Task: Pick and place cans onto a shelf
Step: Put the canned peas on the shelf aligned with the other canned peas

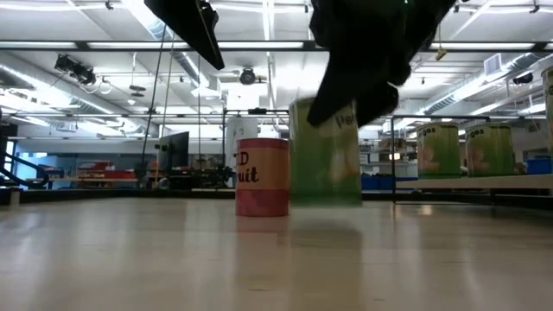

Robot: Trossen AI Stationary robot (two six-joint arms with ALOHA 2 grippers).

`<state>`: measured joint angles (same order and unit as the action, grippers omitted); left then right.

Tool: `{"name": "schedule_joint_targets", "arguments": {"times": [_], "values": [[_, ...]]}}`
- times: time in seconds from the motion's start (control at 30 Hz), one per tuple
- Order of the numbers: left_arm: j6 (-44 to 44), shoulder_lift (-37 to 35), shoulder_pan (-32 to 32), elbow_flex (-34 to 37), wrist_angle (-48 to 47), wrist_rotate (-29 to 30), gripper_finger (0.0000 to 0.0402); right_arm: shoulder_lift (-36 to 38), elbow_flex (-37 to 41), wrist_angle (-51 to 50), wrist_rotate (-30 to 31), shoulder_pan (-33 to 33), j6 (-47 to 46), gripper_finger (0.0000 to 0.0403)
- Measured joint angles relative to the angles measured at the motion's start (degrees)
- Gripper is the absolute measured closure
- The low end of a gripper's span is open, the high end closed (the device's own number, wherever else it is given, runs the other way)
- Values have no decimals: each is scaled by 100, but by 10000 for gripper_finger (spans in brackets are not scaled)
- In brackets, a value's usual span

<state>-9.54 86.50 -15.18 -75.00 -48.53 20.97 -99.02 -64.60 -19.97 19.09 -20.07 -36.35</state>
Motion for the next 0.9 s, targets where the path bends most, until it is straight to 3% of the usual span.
{"name": "schedule_joint_targets", "arguments": {"times": [0.27, 0.57, 0.7, 0.9], "values": [[-59, -299, -4, 0, 55, -234, 118, 1543, -2, -781, -266, 207, 1636, 87], [-867, -461, 2, 0, 270, 71, 118, 3665, -2, -3034, -476, 126, 1937, 87], [-1655, -433, 0, 0, 1087, 207, 118, 4515, -2, -4155, -899, -173, 1796, 87], [-2246, -433, -1, 0, 2924, 956, 118, 5474, -2, -5604, -1323, -946, 1360, 87]]}}
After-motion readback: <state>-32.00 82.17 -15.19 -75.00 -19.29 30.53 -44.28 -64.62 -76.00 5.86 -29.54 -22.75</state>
